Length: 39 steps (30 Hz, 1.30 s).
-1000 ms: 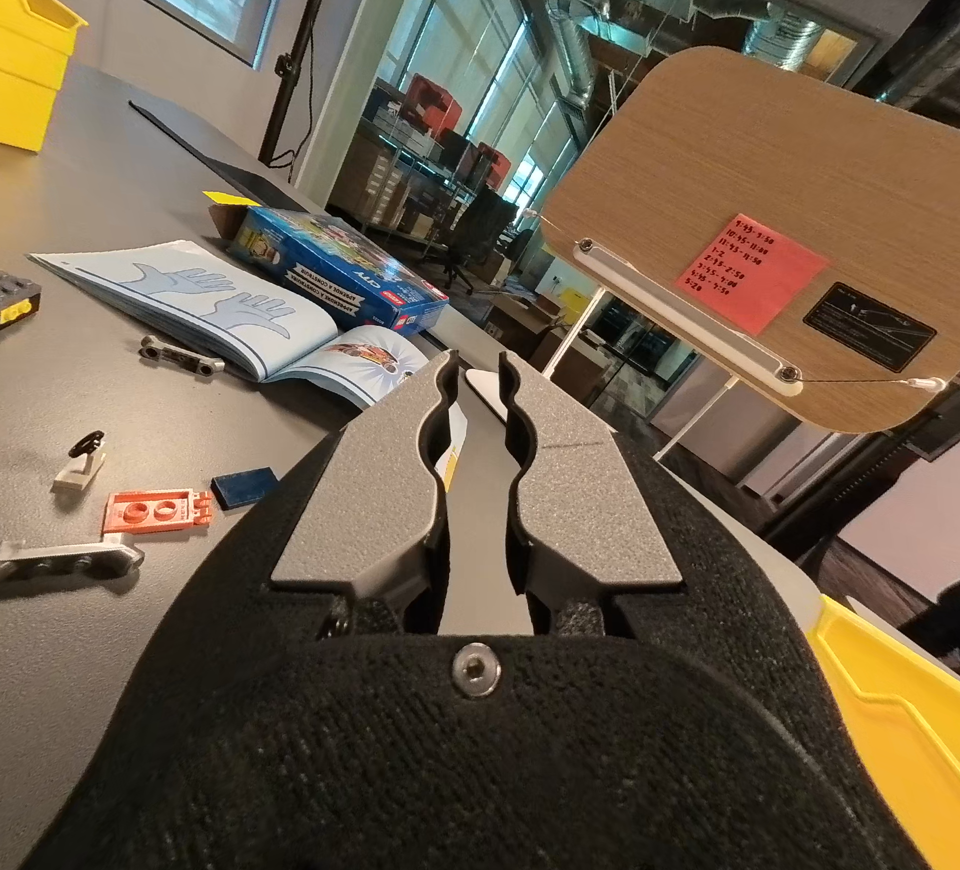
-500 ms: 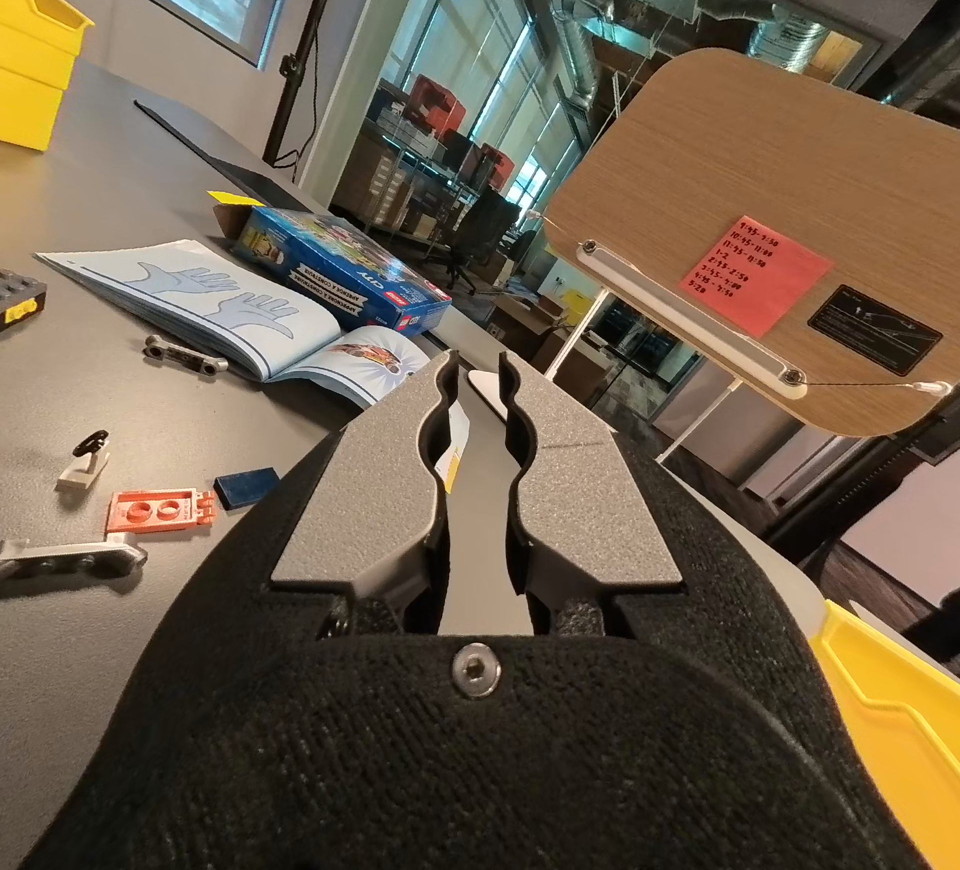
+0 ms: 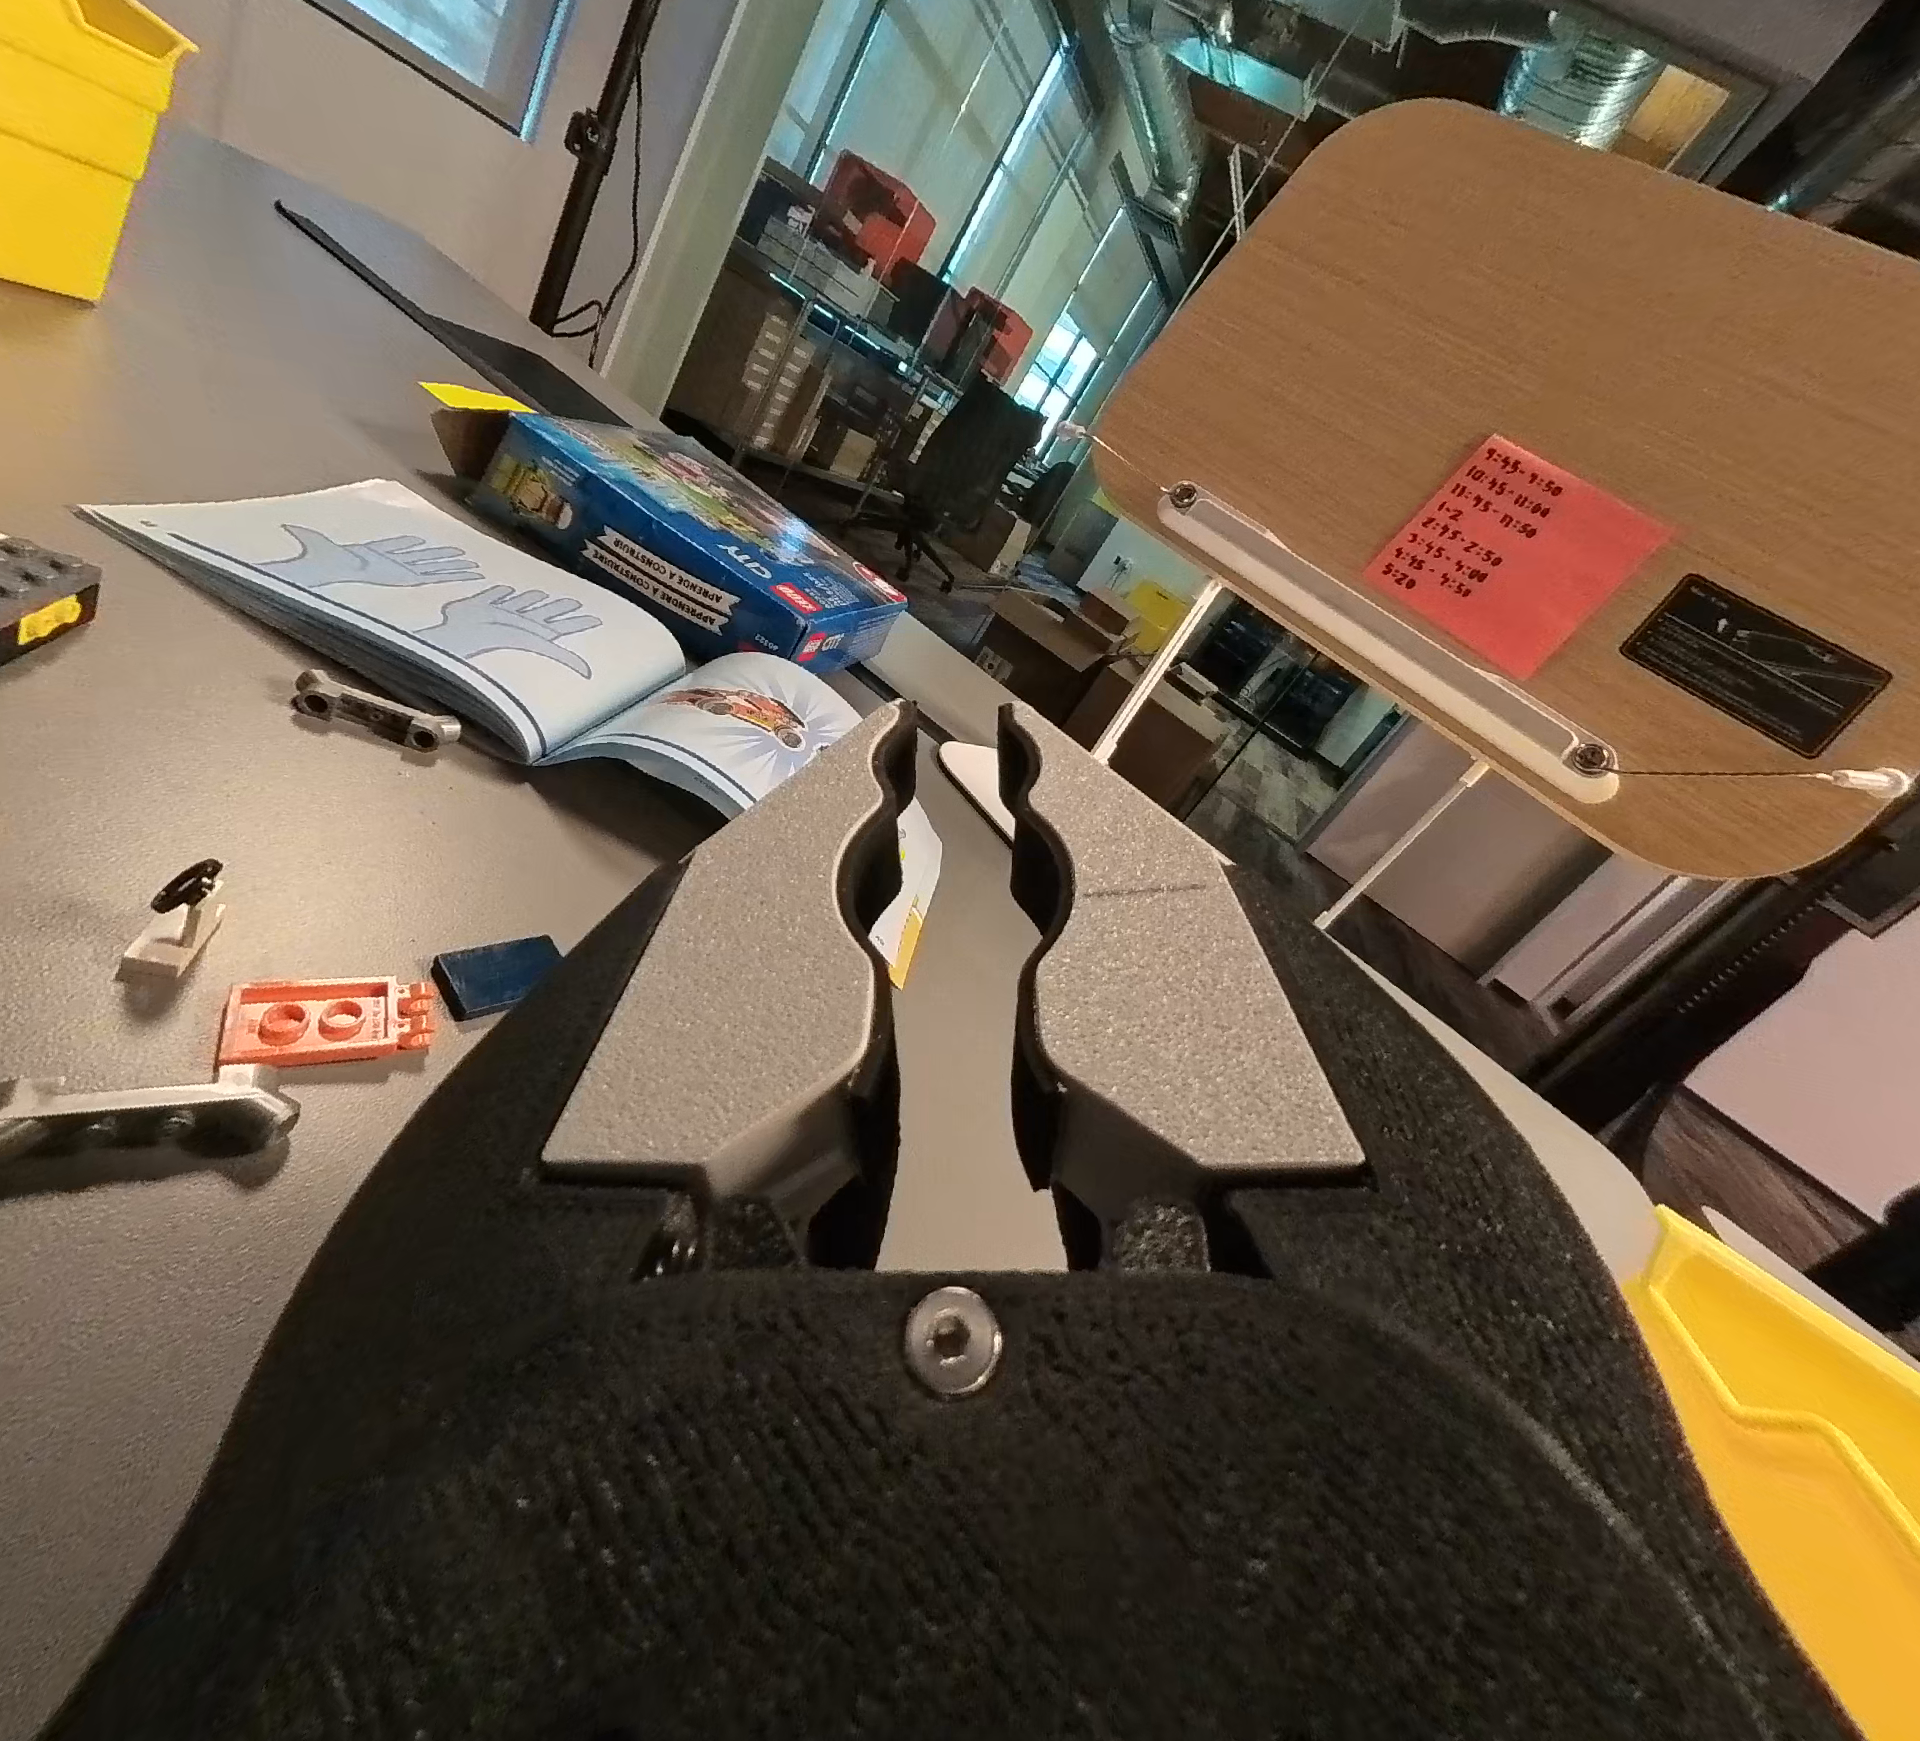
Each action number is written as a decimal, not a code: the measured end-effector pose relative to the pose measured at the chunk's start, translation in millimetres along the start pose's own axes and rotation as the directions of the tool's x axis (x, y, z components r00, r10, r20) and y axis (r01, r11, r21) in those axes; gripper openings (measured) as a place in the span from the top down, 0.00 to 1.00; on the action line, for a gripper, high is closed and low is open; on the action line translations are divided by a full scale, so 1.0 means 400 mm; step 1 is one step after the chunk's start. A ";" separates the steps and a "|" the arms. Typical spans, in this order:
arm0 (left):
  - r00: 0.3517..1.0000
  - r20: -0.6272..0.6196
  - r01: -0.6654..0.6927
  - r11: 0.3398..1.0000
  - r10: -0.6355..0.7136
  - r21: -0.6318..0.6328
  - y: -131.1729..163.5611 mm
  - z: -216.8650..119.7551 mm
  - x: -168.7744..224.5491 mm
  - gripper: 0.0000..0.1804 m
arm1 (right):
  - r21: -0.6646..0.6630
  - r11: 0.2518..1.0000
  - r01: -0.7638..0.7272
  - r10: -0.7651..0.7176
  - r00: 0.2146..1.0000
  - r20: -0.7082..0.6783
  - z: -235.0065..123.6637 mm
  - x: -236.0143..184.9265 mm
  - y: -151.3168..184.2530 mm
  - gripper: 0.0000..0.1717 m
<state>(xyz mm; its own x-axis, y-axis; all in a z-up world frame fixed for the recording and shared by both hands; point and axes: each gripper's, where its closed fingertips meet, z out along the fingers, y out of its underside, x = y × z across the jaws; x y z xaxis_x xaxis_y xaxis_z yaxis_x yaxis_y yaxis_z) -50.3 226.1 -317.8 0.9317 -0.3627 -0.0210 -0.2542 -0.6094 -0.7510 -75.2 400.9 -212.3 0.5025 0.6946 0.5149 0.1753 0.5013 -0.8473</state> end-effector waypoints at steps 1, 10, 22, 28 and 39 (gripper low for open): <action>1.000 -0.012 0.009 1.000 -0.009 0.002 0.001 -0.001 0.004 0.83 | 0.000 1.000 0.000 0.000 1.000 0.001 0.000 0.000 0.000 0.92; 0.968 0.252 -0.054 0.974 -0.003 0.222 -0.075 -0.150 -0.148 0.93 | 0.001 1.000 -0.001 0.001 1.000 0.004 0.000 -0.001 0.000 0.92; 0.576 0.714 0.447 0.884 -0.399 0.134 0.197 -0.630 -0.677 0.86 | 0.003 1.000 -0.001 0.001 1.000 0.010 0.001 -0.004 -0.002 0.92; 0.504 0.717 0.548 0.820 -0.481 0.165 0.227 -0.615 -0.669 0.70 | 0.005 1.000 -0.001 0.001 1.000 0.010 0.000 -0.004 -0.002 0.92; 0.982 -0.187 0.051 0.991 -0.027 0.125 -0.090 -0.147 -0.155 0.83 | 0.006 1.000 -0.001 0.001 1.000 0.012 0.000 -0.006 -0.003 0.92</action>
<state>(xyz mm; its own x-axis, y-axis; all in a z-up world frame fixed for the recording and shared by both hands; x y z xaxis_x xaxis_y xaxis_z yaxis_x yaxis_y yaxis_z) -114.2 229.1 -250.8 0.8732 -0.4716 0.1226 -0.1721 -0.5339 -0.8279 -76.5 398.7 -212.5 0.4923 0.7013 0.5156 0.1701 0.5034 -0.8471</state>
